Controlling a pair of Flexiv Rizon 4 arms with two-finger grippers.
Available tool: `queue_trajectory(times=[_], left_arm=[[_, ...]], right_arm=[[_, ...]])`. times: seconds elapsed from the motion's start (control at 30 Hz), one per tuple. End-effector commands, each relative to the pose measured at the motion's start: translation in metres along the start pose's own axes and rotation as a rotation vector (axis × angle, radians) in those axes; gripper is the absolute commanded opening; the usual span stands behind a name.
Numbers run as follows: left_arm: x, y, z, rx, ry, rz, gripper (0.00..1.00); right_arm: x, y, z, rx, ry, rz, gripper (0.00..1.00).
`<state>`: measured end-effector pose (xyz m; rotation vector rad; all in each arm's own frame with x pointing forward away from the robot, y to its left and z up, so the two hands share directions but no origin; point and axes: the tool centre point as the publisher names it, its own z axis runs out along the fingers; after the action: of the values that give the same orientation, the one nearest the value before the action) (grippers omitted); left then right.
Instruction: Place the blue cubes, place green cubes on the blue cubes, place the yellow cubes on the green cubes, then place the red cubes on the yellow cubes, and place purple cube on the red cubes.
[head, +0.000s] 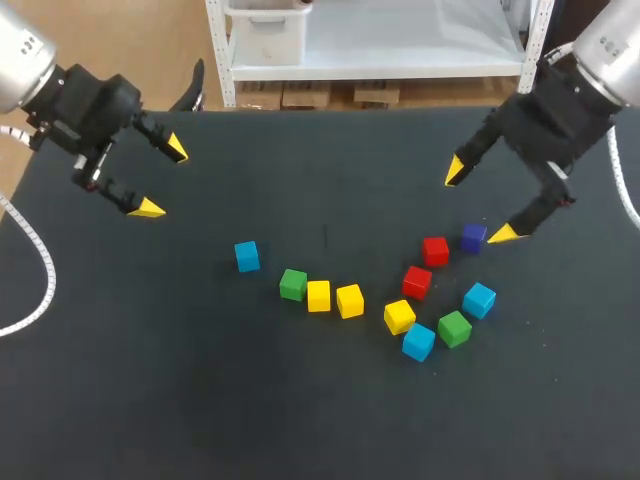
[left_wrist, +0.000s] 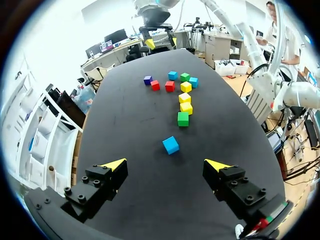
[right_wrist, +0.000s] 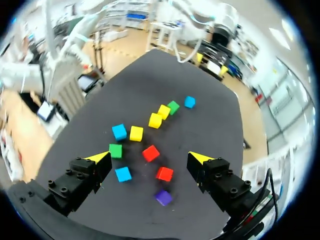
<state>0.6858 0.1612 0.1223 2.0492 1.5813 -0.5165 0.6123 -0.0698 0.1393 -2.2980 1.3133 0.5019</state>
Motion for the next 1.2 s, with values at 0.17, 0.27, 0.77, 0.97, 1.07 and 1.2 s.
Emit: queue_trajectory(times=[0.17,0.27,0.77,0.97,1.07,1.2], left_arm=[[0.0,0.0,0.0,-0.001,0.0,0.002,1.0],[0.0,0.0,0.0,-0.001,0.0,0.002,1.0],[0.0,0.0,0.0,-0.001,0.0,0.002,1.0],[0.0,0.0,0.0,-0.001,0.0,0.002,1.0],[0.0,0.0,0.0,-0.001,0.0,0.002,1.0],[0.0,0.0,0.0,-0.001,0.0,0.002,1.0]], right_arm=[[0.003,-0.01,0.0,-0.08,0.005,-0.215,1.0],[0.003,-0.01,0.0,-0.08,0.005,-0.215,1.0],[-0.014,-0.001,0.011,-0.092,0.037,-0.321,1.0],[-0.03,0.016,0.029,-0.112,0.046,-0.376,1.0],[-0.037,0.023,0.036,-0.11,0.04,-0.394,1.0],[-0.049,0.031,0.047,-0.127,0.083,-0.424,1.0]])
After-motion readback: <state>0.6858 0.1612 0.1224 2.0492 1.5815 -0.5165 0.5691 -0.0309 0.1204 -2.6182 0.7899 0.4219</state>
